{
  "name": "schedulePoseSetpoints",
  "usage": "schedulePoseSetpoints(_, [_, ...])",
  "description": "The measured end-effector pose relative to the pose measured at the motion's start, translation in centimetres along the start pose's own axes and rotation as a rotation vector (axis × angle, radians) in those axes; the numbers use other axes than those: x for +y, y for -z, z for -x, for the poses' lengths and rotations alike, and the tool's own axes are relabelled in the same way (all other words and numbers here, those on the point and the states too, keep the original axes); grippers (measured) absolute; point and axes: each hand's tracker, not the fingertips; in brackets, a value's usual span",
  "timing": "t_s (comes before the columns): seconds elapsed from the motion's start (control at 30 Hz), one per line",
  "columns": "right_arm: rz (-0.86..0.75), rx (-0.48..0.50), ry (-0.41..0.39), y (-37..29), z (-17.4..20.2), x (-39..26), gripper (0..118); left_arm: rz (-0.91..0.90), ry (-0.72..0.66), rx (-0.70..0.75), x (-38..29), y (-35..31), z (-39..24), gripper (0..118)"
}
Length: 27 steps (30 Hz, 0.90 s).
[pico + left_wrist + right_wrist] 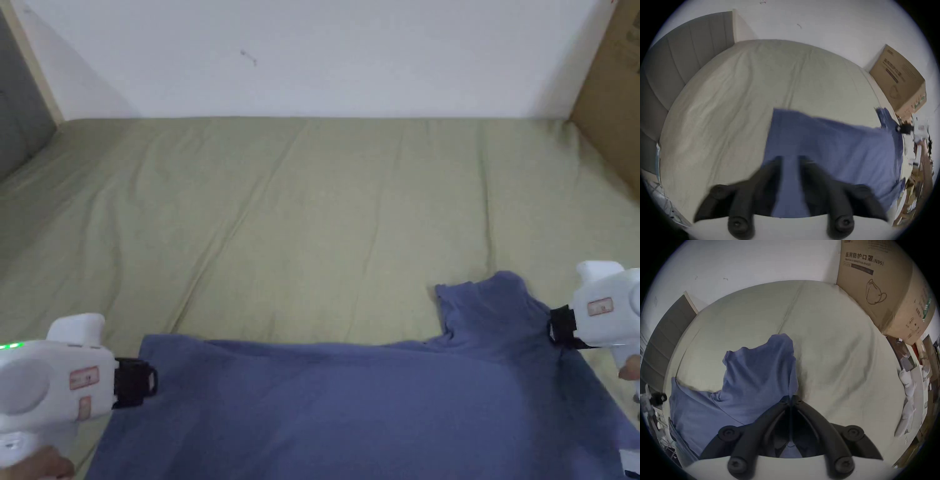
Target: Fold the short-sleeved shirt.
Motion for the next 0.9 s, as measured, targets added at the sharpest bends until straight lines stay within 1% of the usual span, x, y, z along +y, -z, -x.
schedulePoseSetpoints(0.03, [0.001, -0.002, 0.000, 0.1, 0.0, 0.0, 0, 0.006, -0.015, 0.001, 1.1, 0.9, 0.2, 65])
schedulePoseSetpoints(0.07, [0.003, -0.005, 0.000, 0.1, -0.1, 0.0, 0, 0.005, -0.024, 0.003, 2.3, 1.9, 0.4, 84])
schedulePoseSetpoints(0.1, [0.003, -0.004, -0.001, 0.1, -0.2, 0.0, 0, 0.001, -0.035, -0.001, 3.4, 2.8, 0.6, 92])
schedulePoseSetpoints(0.13, [0.004, -0.003, 0.001, 0.2, -0.3, -0.1, 0, -0.003, -0.048, -0.003, 4.3, 3.7, 0.7, 90])
schedulePoseSetpoints(0.3, [0.014, 0.000, 0.016, 0.5, -0.6, -0.2, 0, 0.066, -0.086, -0.003, 6.8, 8.4, 0.5, 90])
schedulePoseSetpoints(0.33, [0.016, 0.000, 0.017, 0.6, -0.6, -0.2, 0, 0.102, -0.084, -0.018, 6.8, 9.3, 0.3, 83])
schedulePoseSetpoints(0.37, [0.019, -0.001, 0.015, 0.8, -0.5, -0.2, 0, 0.138, -0.075, -0.032, 6.6, 10.1, 0.1, 65])
schedulePoseSetpoints(0.4, [0.023, -0.004, 0.010, 0.9, -0.4, -0.2, 0, 0.157, -0.048, 0.005, 6.1, 10.5, -0.5, 49])
schedulePoseSetpoints(0.43, [0.026, -0.008, 0.007, 0.8, -0.2, -0.3, 0, 0.147, 0.032, 0.129, 5.9, 10.3, -0.7, 41])
schedulePoseSetpoints(0.47, [0.026, -0.007, 0.008, 0.8, -0.1, -0.4, 0, 0.115, 0.014, 0.066, 5.8, 9.5, -1.0, 30])
schedulePoseSetpoints(0.5, [0.025, -0.006, 0.007, 0.6, 0.0, -0.4, 0, 0.110, 0.010, 0.058, 5.9, 8.8, -1.1, 8])
schedulePoseSetpoints(0.53, [0.022, -0.005, 0.006, 0.3, 0.0, -0.3, 0, 0.103, 0.004, 0.046, 5.9, 8.5, -1.1, 2])
schedulePoseSetpoints(0.57, [0.018, -0.005, 0.009, 0.1, 0.1, -0.3, 0, 0.097, -0.035, 0.022, 5.8, 8.2, -1.0, 2])
schedulePoseSetpoints(0.6, [0.016, -0.003, 0.014, -0.3, 0.1, -0.2, 0, 0.111, -0.041, 0.020, 5.7, 8.1, -0.9, 2])
schedulePoseSetpoints(0.7, [-0.005, 0.006, 0.025, -2.3, -0.1, -0.1, 0, 0.113, -0.004, 0.017, 5.1, 6.0, -1.4, 2])
schedulePoseSetpoints(0.77, [-0.024, 0.017, 0.030, -3.9, -0.3, -0.1, 0, 0.073, 0.021, 0.001, 5.0, 3.7, -1.5, 2])
schedulePoseSetpoints(0.9, [-0.072, 0.047, 0.045, -8.0, -0.4, -1.3, 0, -0.022, -0.031, -0.039, 4.8, -1.7, -0.7, 2])
